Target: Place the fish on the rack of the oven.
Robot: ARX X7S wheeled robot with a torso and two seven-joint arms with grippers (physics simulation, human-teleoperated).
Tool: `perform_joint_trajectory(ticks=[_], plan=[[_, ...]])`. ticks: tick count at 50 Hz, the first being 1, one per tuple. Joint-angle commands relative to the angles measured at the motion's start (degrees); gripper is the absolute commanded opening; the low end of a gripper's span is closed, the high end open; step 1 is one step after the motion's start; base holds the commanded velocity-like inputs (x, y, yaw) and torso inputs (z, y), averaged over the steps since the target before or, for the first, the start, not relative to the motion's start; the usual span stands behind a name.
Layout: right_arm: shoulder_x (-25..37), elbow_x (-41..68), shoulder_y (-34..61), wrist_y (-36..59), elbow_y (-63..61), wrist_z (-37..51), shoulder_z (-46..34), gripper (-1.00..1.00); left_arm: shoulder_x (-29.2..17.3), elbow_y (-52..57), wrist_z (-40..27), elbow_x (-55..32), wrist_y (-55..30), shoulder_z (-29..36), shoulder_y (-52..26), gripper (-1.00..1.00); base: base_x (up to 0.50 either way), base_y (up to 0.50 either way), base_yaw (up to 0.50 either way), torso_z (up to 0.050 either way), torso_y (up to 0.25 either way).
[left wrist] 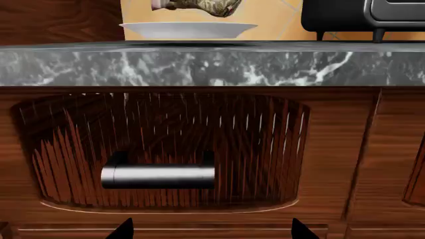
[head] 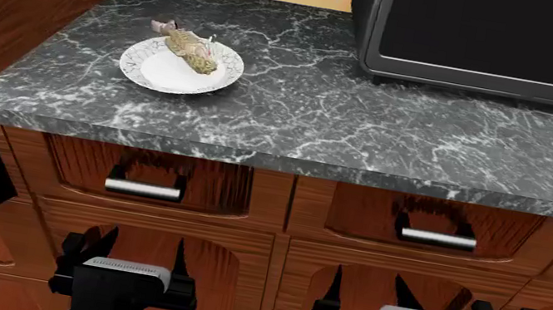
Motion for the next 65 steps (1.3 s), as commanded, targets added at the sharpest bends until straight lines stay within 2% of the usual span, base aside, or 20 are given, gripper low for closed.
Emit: perform_joint_trajectory(ticks=[1, 15, 38, 48, 65], plan=[[0.86, 1.06, 0.21, 0.68, 0.16, 1.26, -0.94, 1.00, -0.95, 0.41, -0.89, -1.05, -0.02, 1.01, 0.32, 1.00, 0.00, 0.00, 0.00, 0.000, 0.000], [2.97, 3.32, 0.02, 0.60, -0.06, 3.81, -3.31, 1.00, -3.09, 0.59, -3.33, -3.17, -0.89, 3.28, 0.36, 1.00, 0.00, 0.02, 0.00, 0.000, 0.000], [4.65, 5.36, 0.44, 0.28, 0.25, 5.79, -5.39, 1.00, -4.88, 0.77, -5.16, -5.18, -1.19, 5.23, 0.37, 1.00, 0.00, 0.50, 0.00, 0.000, 0.000], [5.17, 6.23, 0.50, -0.39, 0.35, 6.46, -5.88, 1.00, -5.49, 0.70, -5.86, -5.81, -0.75, 5.98, 0.32, 1.00, 0.00, 0.02, 0.00, 0.000, 0.000], [6.14, 7.73, 0.57, -0.80, 0.37, 7.38, -7.00, 1.00, -6.55, 0.64, -6.85, -6.43, -0.75, 7.44, 0.26, 1.00, 0.00, 0.00, 0.00, 0.048, 0.000]])
